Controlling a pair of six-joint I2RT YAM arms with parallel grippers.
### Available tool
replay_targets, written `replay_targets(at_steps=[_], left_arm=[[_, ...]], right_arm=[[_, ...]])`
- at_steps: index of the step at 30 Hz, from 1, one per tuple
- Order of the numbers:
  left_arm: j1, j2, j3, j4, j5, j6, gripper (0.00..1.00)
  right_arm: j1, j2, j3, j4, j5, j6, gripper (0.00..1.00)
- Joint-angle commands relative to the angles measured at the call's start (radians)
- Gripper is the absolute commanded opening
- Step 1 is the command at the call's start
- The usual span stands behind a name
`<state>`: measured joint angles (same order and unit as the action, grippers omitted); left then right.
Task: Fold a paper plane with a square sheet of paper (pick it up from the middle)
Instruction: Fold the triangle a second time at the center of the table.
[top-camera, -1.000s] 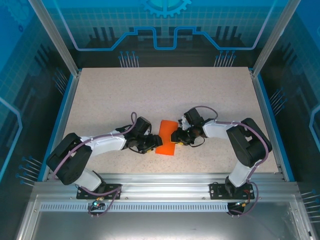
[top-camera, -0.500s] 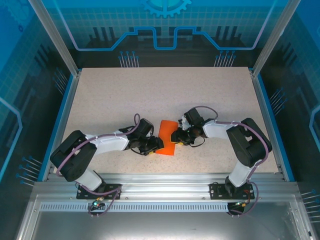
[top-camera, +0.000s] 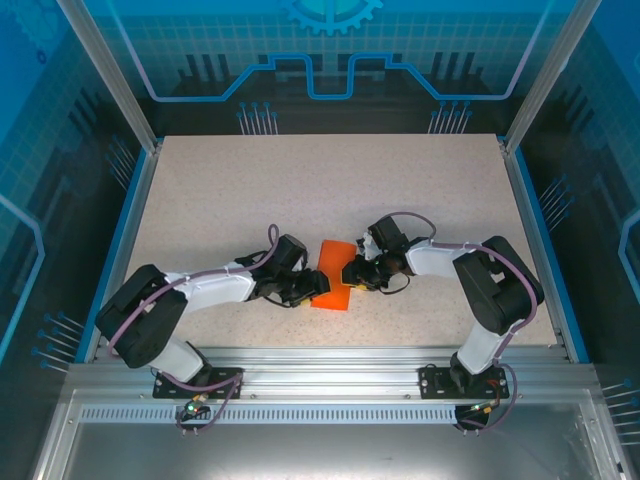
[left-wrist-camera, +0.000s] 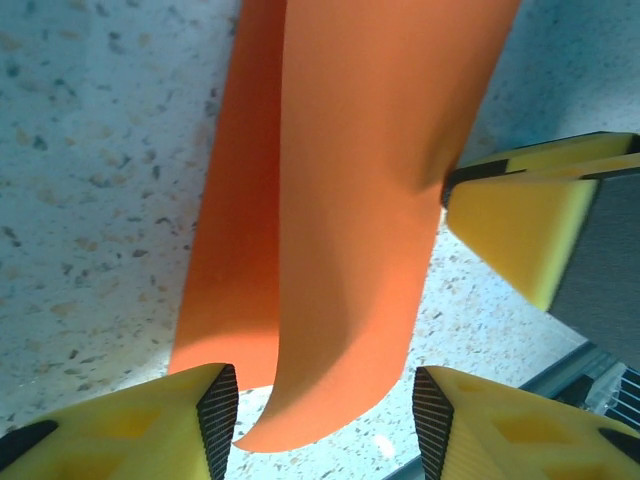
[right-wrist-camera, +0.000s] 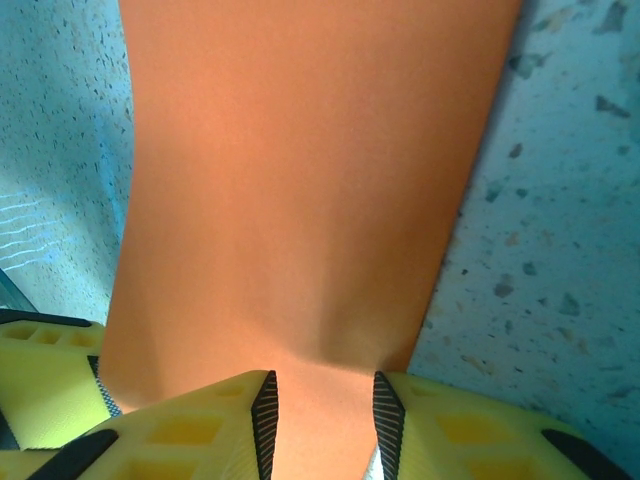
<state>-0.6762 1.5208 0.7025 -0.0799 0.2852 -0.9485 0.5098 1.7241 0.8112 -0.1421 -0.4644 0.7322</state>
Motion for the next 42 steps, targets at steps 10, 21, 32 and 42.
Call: replay_targets(at_steps=[10, 21, 32, 42], left_arm=[[0.035, 0.031, 0.024, 0.097, -0.001, -0.026, 0.58], [0.084, 0.087, 0.047, 0.150, 0.076, 0.010, 0.59], [0.091, 0.095, 0.045, 0.183, 0.112, -0.003, 0.58], [0.098, 0.114, 0.040, 0.232, 0.123, 0.009, 0.60]], right_arm=[[-0.007, -0.017, -0.017, -0.019, 0.000, -0.014, 0.35], [-0.007, -0.018, -0.014, -0.021, -0.008, -0.019, 0.35], [-0.007, -0.017, -0.005, -0.026, -0.008, -0.020, 0.35], [-0.007, -0.032, -0.011, -0.031, -0.004, -0.022, 0.35]])
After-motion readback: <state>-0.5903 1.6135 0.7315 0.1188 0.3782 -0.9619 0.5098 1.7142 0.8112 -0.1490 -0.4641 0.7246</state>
